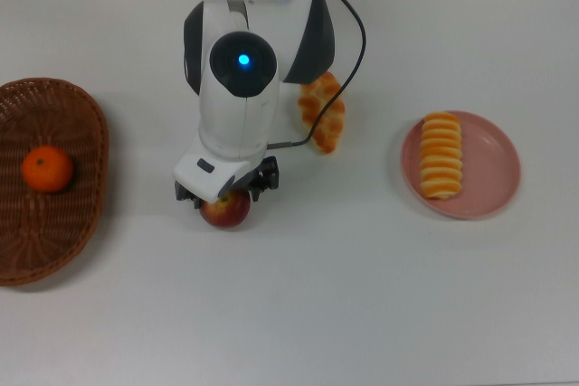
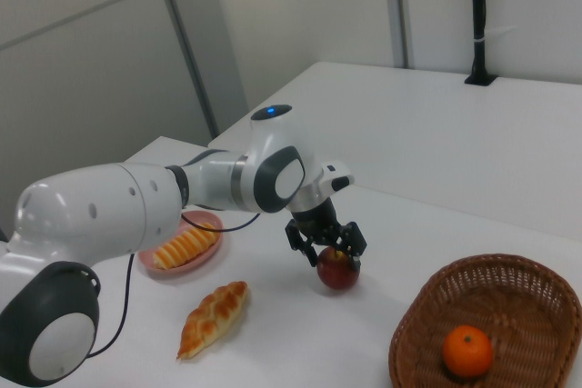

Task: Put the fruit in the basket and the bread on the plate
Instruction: 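Move the gripper to the red apple and grasp it, then carry the apple into the basket and open the gripper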

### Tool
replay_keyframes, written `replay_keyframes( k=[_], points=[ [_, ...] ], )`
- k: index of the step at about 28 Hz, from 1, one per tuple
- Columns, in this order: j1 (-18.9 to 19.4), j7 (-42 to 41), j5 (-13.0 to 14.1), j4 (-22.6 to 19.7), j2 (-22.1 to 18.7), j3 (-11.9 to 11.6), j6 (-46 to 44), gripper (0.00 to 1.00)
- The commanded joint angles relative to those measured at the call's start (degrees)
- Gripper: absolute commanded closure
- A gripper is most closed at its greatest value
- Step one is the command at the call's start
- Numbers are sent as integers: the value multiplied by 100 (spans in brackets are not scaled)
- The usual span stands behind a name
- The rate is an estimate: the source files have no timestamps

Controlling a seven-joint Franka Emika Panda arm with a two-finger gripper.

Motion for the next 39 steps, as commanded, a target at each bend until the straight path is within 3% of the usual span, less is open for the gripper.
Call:
replay_keyframes(
  k=[1,4,8,9,11,17,19,22,23,31,35,39],
  points=[
    [27,-35,-85,11,67,-19,203,0],
    [36,-53,-181,11,67,-19,194,4],
    [36,-9,-218,20,58,-11,194,63],
    [27,52,-148,37,58,-2,194,84],
    [27,184,-95,55,32,-2,185,98],
    [-183,519,283,186,-284,-28,185,99],
    [-508,510,599,231,-460,-28,176,99],
    [-921,484,767,240,-574,-28,185,99],
    [-1166,483,784,283,-609,-28,185,98],
    [-2089,413,723,345,-531,-107,526,95],
    [-2293,404,688,293,-408,-116,879,94],
    [-2302,352,434,301,-100,-239,915,93]
  ],
)
